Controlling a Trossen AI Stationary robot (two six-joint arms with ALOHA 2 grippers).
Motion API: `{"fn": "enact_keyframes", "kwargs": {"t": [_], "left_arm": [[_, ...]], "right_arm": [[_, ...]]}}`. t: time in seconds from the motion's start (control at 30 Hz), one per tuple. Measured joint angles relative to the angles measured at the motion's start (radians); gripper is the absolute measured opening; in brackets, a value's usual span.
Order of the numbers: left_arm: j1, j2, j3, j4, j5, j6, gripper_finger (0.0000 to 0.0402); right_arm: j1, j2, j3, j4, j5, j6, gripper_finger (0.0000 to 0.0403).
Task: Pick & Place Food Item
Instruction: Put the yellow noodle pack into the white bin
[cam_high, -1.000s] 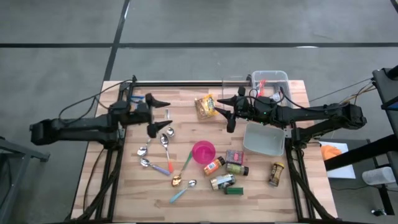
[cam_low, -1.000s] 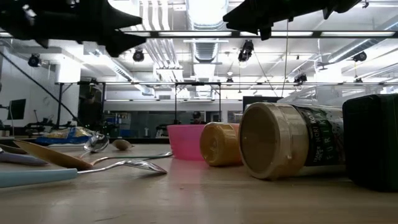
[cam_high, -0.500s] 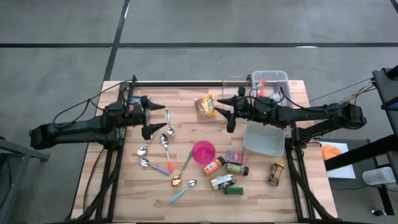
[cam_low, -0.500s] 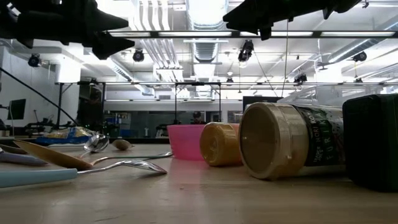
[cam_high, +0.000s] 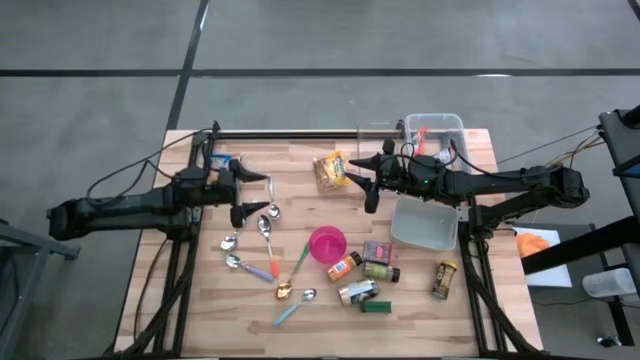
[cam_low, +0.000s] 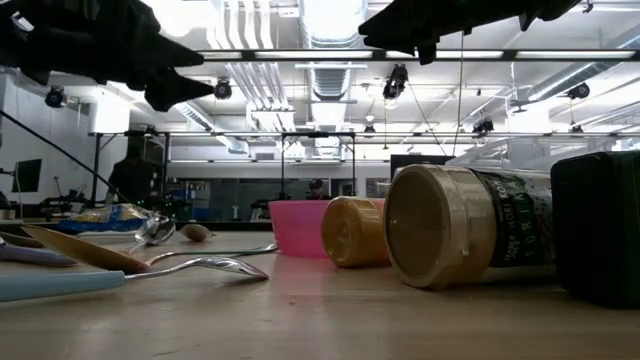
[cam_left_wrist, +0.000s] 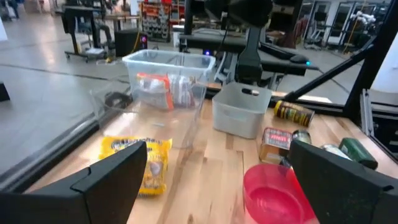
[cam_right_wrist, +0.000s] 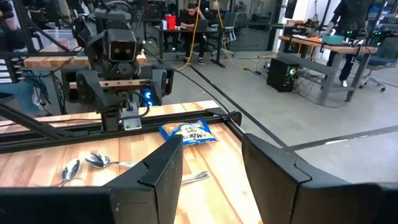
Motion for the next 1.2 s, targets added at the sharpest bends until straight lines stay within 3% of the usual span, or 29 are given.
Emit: {"fn": "enact_keyframes", "kwargs": {"t": [0.7,1.1,1.2], "left_arm": [[0.000,0.000,-0.019,-0.007,0.000,-0.006,0.0394],[0.000,0.000,-0.021,-0.113,0.000,-0.003,0.0394],[0.000,0.000,-0.021,-0.139,0.000,-0.003,0.0394]], "right_arm": [[0.000,0.000,0.000,0.000,0.000,0.000,0.0162],[0.000,0.000,0.000,0.018,0.000,0.001,0.0162],[0.000,0.000,0.000,0.034,0.000,0.072,0.0162]]}}
